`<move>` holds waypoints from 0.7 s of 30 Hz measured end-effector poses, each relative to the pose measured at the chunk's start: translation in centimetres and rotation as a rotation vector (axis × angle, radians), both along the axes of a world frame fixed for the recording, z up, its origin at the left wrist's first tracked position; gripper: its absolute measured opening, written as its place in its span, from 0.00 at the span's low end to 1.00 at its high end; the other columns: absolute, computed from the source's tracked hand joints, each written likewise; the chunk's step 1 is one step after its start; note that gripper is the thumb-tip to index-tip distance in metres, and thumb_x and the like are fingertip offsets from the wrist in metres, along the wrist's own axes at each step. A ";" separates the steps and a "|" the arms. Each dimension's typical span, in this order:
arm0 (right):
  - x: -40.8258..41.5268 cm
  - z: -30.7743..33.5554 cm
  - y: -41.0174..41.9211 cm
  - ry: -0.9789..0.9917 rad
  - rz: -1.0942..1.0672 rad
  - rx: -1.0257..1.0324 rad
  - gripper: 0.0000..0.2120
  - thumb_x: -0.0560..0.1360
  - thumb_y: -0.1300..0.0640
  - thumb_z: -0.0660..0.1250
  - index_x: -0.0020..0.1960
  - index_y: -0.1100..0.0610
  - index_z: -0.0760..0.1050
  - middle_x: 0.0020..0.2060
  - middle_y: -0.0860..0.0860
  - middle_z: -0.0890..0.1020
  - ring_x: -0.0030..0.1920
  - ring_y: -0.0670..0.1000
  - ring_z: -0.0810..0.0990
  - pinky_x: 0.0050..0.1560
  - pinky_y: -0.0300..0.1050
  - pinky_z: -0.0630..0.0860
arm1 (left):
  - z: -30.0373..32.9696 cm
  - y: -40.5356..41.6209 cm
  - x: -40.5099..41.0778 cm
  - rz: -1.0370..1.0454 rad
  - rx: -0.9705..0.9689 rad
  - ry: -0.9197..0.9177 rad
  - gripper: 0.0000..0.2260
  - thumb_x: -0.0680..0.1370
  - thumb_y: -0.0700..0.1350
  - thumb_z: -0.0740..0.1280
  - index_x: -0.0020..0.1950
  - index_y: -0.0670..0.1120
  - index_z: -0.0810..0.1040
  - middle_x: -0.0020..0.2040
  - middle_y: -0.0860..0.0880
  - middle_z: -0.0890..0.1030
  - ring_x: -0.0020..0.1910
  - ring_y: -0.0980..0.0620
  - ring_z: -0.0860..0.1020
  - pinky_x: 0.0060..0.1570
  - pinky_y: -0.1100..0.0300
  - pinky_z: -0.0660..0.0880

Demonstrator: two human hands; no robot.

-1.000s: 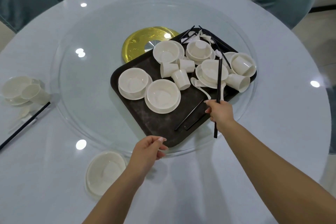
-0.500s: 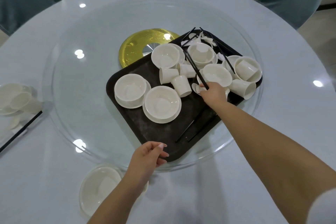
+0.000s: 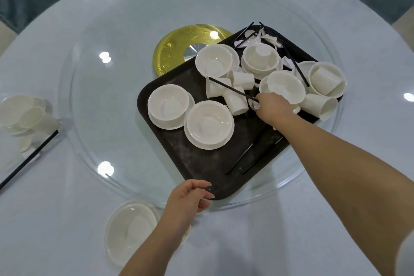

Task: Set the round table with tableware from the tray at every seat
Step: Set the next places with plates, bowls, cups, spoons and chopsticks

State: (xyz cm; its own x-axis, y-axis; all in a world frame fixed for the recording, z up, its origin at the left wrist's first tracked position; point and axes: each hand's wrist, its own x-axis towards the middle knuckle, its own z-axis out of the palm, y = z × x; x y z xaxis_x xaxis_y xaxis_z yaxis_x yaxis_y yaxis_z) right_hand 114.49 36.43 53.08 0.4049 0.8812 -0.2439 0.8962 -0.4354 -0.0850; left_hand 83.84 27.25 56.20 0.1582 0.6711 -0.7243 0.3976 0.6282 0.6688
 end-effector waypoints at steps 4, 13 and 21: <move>0.2 0.3 -1.1 0.081 -0.030 0.110 0.11 0.78 0.50 0.63 0.53 0.57 0.75 0.44 0.56 0.81 0.46 0.60 0.80 0.42 0.48 0.73 | -0.1 -0.1 -0.1 -0.001 -0.006 0.002 0.12 0.79 0.35 0.61 0.48 0.46 0.83 0.37 0.50 0.85 0.37 0.51 0.81 0.38 0.63 0.78; -4.4 4.1 -7.4 0.756 -0.462 0.607 0.13 0.71 0.54 0.72 0.56 0.47 0.77 0.30 0.45 0.71 0.31 0.43 0.72 0.38 0.36 0.72 | 0.8 -2.0 -0.1 -0.069 0.053 -0.028 0.11 0.80 0.40 0.61 0.49 0.50 0.82 0.39 0.53 0.85 0.39 0.52 0.83 0.40 0.64 0.77; -13.0 6.9 -15.8 1.434 -0.622 0.529 0.11 0.73 0.62 0.72 0.54 0.52 0.81 0.23 0.47 0.67 0.21 0.44 0.63 0.21 0.36 0.62 | 3.4 -4.1 0.3 0.066 -0.141 -0.299 0.12 0.81 0.51 0.62 0.55 0.45 0.80 0.47 0.45 0.86 0.39 0.48 0.84 0.43 0.56 0.81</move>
State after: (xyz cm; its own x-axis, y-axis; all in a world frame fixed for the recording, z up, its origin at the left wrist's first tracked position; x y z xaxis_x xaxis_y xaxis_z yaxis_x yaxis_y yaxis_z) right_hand 101.46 20.59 60.03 0.4295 0.7819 -0.4519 -0.3285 -0.3309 -0.8847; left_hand 84.15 23.13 59.57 0.3372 0.5831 -0.7391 0.1521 0.7410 0.6540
